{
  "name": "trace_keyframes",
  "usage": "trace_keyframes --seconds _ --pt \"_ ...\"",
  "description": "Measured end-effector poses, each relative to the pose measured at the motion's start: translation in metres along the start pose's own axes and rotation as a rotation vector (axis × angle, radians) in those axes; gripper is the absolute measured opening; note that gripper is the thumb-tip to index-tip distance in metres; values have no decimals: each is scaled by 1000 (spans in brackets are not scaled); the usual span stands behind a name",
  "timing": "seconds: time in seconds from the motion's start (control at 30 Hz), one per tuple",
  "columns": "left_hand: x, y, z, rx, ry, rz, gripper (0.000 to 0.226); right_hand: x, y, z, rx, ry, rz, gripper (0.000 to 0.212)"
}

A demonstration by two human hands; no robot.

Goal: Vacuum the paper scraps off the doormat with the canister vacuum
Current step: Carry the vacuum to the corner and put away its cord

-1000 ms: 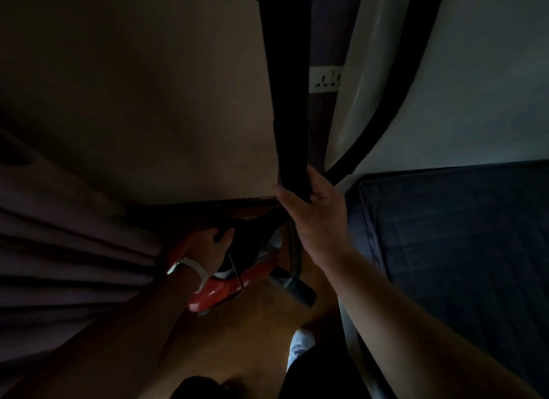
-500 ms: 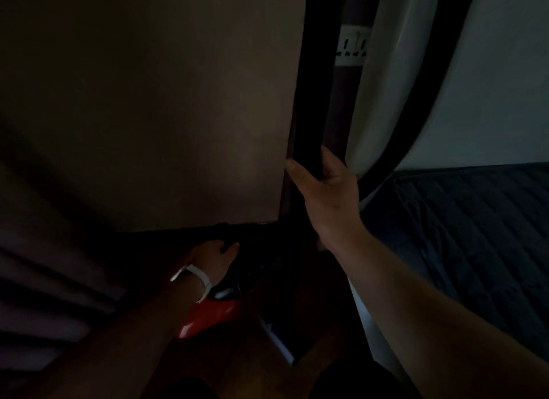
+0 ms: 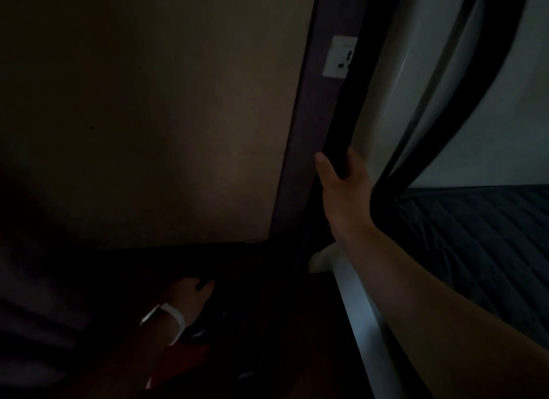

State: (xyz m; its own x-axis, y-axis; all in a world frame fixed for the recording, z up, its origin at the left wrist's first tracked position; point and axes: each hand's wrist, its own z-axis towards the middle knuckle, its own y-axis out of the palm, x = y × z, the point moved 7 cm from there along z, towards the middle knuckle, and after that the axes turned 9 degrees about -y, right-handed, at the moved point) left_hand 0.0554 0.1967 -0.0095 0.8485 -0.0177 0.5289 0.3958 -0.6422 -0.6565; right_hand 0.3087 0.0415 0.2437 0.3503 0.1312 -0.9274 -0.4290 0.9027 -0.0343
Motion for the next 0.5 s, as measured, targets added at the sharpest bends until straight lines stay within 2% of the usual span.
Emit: trace_keyframes --seconds 0.2,0.5 --pt "-16 12 13 -20 -16 -23 39 8 -1 -7 12 -17 -17 14" --pt "-30 10 28 -9 -46 -138 39 23 -14 -19 22 21 -112 33"
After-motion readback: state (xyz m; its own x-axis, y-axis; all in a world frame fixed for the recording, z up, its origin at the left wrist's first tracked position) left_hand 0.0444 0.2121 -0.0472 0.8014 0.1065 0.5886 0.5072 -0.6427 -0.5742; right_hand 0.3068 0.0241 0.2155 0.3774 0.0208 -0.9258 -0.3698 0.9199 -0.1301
